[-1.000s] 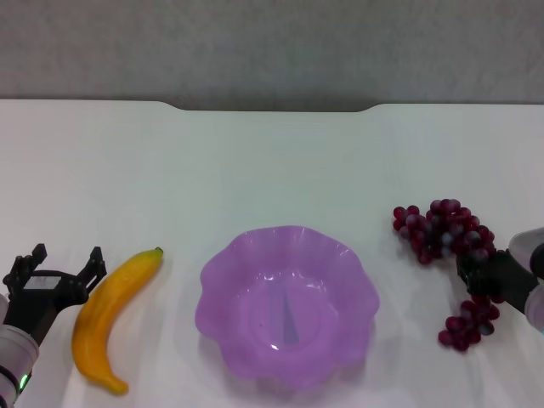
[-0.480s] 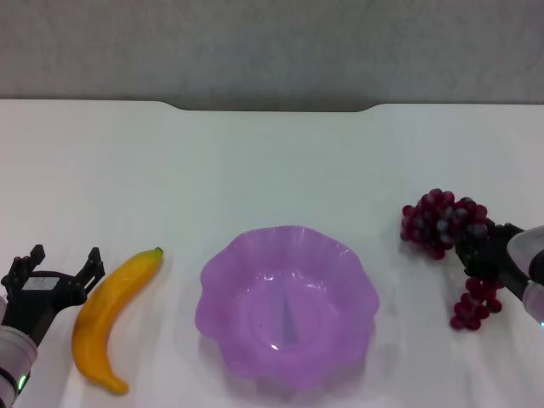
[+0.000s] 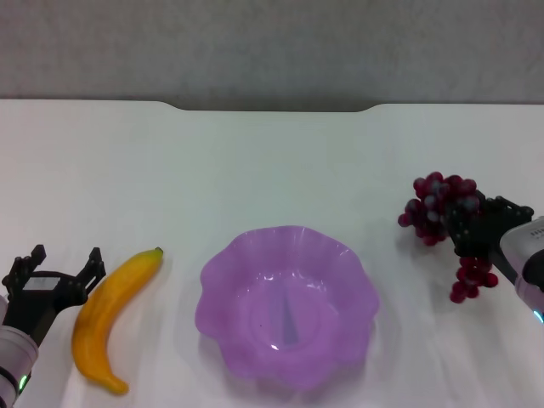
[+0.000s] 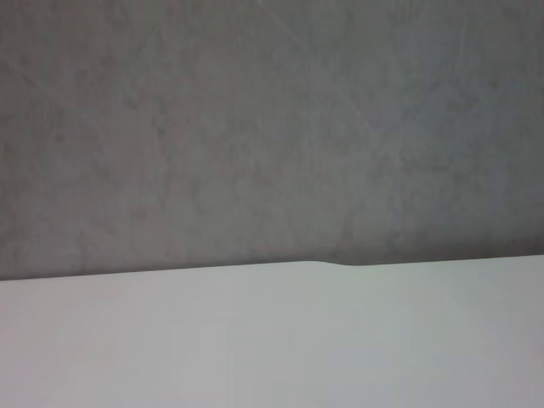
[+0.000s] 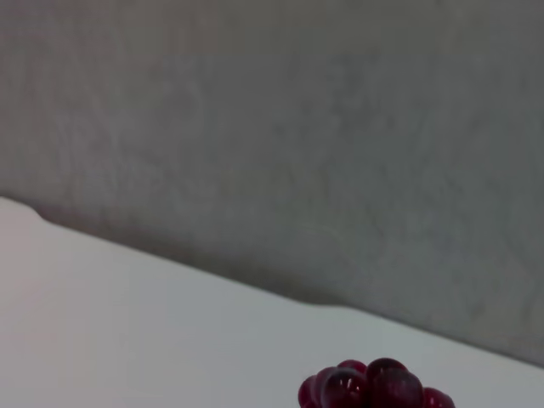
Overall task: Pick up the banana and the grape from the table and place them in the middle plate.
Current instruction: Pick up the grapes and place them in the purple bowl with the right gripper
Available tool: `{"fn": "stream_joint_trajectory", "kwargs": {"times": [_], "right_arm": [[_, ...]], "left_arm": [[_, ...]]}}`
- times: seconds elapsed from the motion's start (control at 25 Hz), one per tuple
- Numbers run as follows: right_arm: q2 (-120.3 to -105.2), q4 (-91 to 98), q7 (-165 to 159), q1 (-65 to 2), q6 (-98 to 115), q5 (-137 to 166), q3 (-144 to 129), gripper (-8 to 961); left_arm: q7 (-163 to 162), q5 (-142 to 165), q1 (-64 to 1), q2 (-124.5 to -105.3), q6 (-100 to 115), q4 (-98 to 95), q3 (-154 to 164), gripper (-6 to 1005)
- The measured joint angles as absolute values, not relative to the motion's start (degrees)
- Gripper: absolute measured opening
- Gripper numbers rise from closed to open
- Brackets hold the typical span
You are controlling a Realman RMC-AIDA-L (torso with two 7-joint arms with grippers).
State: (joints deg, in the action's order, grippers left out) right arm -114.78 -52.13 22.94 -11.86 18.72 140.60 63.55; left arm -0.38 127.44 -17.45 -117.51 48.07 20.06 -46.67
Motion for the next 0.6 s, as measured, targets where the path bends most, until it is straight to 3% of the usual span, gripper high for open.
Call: {"fn": "stream_joint_trajectory", "kwargs": {"times": [0.6], "right_arm": [[-114.62,-63.9,22.9,-11.4,17.7,148.3,61.2,364]], "left_arm": [[-0.1,127.4,-18.0,-117.49,48.1,20.0,-46.7,874]]}}
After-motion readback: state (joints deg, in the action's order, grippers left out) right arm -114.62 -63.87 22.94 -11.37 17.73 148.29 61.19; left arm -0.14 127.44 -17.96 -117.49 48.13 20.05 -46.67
